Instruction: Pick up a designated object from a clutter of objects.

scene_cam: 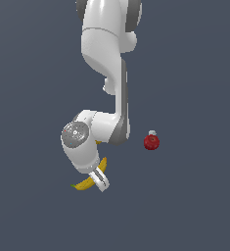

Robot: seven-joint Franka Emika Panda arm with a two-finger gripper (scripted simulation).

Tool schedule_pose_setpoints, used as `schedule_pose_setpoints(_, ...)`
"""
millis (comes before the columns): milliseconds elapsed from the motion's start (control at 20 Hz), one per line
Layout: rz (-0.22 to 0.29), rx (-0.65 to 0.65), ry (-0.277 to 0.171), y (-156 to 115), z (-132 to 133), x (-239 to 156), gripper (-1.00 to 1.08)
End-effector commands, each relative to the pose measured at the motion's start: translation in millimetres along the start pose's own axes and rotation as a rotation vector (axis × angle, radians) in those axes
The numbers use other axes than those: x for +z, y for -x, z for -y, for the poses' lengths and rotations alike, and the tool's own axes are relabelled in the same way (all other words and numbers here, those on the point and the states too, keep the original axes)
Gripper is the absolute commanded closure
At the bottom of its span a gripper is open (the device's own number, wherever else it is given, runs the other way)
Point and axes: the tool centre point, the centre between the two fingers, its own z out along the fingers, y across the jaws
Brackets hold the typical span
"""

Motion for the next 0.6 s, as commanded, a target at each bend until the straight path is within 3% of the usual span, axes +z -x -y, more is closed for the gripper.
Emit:
schedule_pose_setpoints(0, 0.001, 0.001, 0.001, 1, 0, 10, -0.92)
schedule_pose_setpoints(550, 0.000, 0.004, 0.000, 0, 0, 43, -0.92)
